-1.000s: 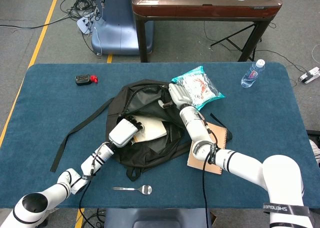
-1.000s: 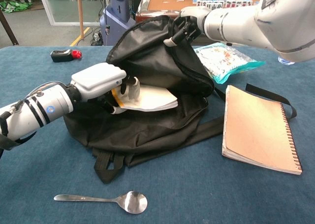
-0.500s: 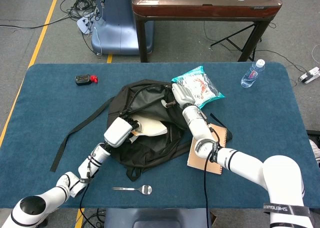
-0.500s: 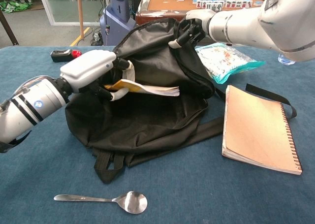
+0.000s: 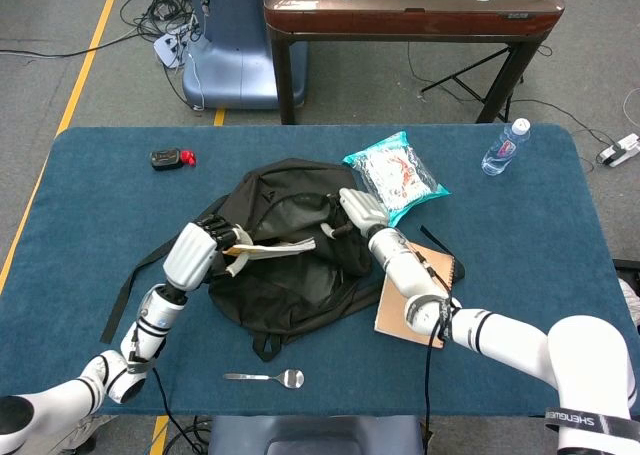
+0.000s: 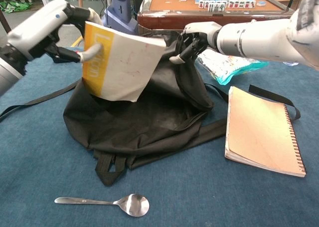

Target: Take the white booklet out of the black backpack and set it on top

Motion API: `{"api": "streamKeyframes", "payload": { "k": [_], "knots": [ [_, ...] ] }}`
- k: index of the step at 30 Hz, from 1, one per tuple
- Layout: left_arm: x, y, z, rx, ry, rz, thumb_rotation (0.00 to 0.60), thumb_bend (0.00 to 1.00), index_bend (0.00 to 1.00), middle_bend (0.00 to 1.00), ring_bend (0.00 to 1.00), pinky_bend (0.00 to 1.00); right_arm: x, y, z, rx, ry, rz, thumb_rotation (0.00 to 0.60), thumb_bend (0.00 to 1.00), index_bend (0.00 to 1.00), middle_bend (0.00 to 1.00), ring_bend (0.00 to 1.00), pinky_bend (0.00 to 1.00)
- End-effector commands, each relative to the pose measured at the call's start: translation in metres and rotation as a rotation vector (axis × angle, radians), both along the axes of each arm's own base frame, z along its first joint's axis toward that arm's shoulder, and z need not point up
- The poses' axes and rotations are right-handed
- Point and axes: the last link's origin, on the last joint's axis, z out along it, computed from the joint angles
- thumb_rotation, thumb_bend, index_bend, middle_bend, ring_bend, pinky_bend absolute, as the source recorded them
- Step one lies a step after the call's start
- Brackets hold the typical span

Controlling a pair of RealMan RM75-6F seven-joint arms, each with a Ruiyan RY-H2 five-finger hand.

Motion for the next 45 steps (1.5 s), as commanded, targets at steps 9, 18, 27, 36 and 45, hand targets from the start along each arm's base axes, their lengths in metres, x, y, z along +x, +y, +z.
{"api": "streamKeyframes", "payload": {
  "k": [9, 18, 27, 36, 45],
  "knots": [
    [-0.015, -0.008, 0.077, 0.171, -0.058, 0.061, 0.6, 0.47, 0.68, 0.65, 0.56, 0.44, -0.017, 0.064, 0.005, 0.237, 0.064, 0.174, 0.6, 0.26, 0.02, 0.16, 0.16, 0.23],
    [-0.017, -0.003, 0.097, 0.229, -0.039, 0.096, 0.6, 0.47, 0.67, 0.65, 0.56, 0.44, -0.038, 0.091, 0.03, 0.233, 0.052, 0.218, 0.6, 0.26, 0.0, 0.13, 0.15, 0.22],
    [-0.008, 0.019, 0.057, 0.244, 0.141, 0.113, 0.6, 0.47, 0.67, 0.65, 0.56, 0.44, -0.064, 0.088, 0.069, 0.147, 0.066, 0.2, 0.6, 0.26, 0.0, 0.13, 0.15, 0.22],
    [0.002, 0.034, -0.001, 0.184, 0.298, 0.16, 0.6, 0.47, 0.66, 0.65, 0.56, 0.44, -0.084, 0.076, 0.102, 0.049, 0.076, 0.15, 0.6, 0.26, 0.0, 0.13, 0.15, 0.22],
    [0.006, 0.002, -0.033, -0.104, 0.406, 0.208, 0.6, 0.33, 0.45, 0.56, 0.53, 0.44, -0.1, 0.066, 0.13, -0.043, 0.122, 0.121, 0.6, 0.26, 0.0, 0.14, 0.15, 0.22]
  ]
}}
